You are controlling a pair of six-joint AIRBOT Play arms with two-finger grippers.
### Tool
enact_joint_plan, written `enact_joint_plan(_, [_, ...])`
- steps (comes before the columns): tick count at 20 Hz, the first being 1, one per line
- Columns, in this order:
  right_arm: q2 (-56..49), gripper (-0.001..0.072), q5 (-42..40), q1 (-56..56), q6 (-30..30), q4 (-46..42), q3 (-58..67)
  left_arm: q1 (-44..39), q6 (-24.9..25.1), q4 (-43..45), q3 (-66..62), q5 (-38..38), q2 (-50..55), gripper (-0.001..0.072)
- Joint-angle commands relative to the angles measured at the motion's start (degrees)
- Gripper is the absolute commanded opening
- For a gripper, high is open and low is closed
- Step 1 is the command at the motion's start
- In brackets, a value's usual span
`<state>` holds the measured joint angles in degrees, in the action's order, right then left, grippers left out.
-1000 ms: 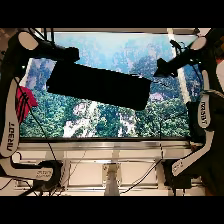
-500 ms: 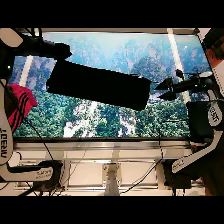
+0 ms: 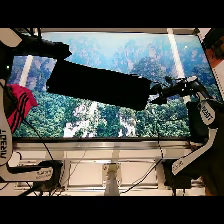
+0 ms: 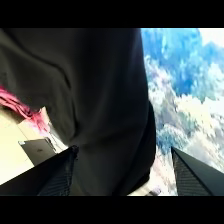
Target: Fold the clothes and pants, and hang the long-sleeved shirts on hangers.
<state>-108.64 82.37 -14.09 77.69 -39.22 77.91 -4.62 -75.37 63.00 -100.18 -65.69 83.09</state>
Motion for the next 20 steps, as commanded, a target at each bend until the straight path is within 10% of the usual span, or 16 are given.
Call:
enact_joint_plan(1, [-0.7, 0.0632, -2.9, 2.4, 1.3, -0.3, -0.1, 0.1, 0.0, 0.0, 0.0, 0.0, 0.0, 0.0007])
enact_joint_plan(6, [-0.7, 0.0577, -5.6, 7.8, 1.3, -0.3, -0.1, 0.1, 0.0, 0.0, 0.0, -0.2, 0.2, 0.0007])
enact_joint_plan(10, [-0.2, 0.0021, -4.0, 10.3, 1.3, -0.1, -0.1, 0.0, -0.1, 0.0, 0.0, -2.3, 1.2, 0.0007])
enact_joint_plan(20, [9.4, 0.0016, 4.3, -3.3, 2.3, -14.9, -0.1, -9.2, -3.1, 0.0, 0.1, -7.7, 11.0, 0.0006])
